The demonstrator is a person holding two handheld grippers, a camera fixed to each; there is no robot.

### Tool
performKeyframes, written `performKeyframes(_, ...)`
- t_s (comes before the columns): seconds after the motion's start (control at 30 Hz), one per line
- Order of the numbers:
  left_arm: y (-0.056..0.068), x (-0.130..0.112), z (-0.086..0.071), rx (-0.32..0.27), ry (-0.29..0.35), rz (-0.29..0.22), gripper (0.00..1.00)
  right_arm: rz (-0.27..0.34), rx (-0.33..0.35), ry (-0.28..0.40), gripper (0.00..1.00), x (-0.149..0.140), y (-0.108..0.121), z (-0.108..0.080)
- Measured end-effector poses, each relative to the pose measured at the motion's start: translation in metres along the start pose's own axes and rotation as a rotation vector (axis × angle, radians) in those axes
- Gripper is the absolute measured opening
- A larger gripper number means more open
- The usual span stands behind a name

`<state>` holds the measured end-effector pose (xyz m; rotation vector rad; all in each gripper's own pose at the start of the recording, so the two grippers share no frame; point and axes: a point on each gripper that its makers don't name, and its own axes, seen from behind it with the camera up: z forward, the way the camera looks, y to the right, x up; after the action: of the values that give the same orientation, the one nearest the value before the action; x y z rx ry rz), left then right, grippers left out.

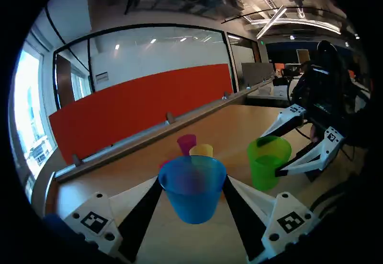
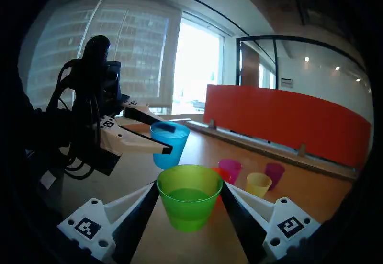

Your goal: Pour water

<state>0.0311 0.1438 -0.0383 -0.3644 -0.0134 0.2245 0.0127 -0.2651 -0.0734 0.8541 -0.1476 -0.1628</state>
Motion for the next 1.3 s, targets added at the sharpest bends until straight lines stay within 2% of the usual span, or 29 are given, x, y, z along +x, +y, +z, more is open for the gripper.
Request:
performKeyframes(0.2,-0.007,-0.015,0.007,-0.019,-0.04,-0.073,0.87,0.002,-0.008,-0.016,0.93,-0.002,0.006,-0.002)
performKeyframes(0.37,-0.012,-0.027,0.012,-0.027,-0.079,-0.095,0.87,-0.012,-0.016,-0.04,0.93,-0.006,0.011,-0.003)
performKeyframes(0.77,-0.003,-0.048,0.017,-0.068,-0.157,-0.055,0.87,-0.027,-0.036,-0.119,0.93,-0.018,0.035,-0.007)
performKeyframes(1.07,-0.01,-0.066,0.02,-0.07,-0.213,-0.049,0.87,-0.02,-0.061,-0.185,0.93,-0.029,0.065,-0.013)
performKeyframes(1.3,-0.01,-0.074,0.025,-0.081,-0.244,-0.07,0.87,-0.024,-0.093,-0.231,0.93,-0.035,0.093,-0.017)
